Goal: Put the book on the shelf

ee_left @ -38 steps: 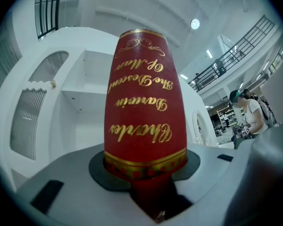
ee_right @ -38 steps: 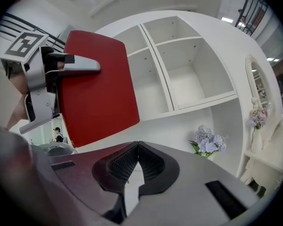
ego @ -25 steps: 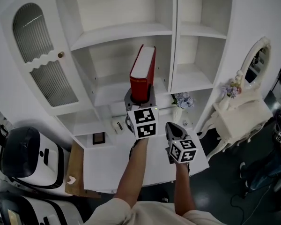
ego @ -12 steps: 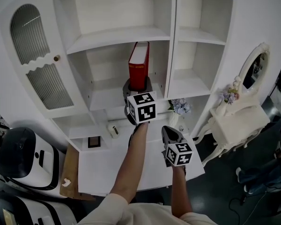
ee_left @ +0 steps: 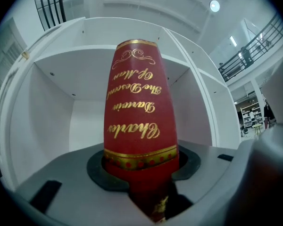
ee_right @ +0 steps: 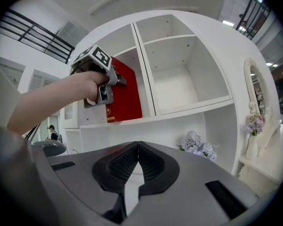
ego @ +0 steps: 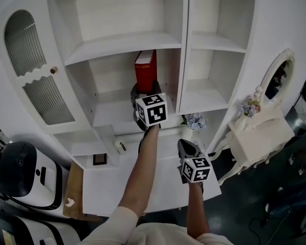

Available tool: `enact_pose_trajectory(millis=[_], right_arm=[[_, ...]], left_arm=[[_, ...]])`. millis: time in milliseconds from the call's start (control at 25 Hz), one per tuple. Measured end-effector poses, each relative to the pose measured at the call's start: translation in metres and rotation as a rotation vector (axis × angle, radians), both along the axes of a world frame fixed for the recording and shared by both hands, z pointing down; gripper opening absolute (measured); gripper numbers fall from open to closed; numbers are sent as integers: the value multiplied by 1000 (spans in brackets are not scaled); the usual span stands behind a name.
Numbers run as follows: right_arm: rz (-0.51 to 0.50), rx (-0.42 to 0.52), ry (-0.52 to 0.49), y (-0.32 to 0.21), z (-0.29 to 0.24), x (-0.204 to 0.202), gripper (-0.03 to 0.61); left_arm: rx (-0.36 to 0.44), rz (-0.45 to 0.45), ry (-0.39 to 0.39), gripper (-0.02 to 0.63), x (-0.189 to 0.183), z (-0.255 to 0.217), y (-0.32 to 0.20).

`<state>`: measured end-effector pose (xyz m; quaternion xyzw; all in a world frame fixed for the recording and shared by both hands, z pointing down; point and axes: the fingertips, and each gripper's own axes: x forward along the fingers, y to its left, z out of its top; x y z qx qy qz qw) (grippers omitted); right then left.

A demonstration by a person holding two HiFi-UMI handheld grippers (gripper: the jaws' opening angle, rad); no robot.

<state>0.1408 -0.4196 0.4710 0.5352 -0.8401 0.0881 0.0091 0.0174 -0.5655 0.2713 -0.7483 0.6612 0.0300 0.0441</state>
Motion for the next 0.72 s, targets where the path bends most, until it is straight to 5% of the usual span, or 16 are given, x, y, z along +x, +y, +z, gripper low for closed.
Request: enact_pose_trajectory(millis=[720], right_arm=[[115,-25,21,0,9,60,26]], left_arm=[[-2,-31,42,202,16,-3,-70]])
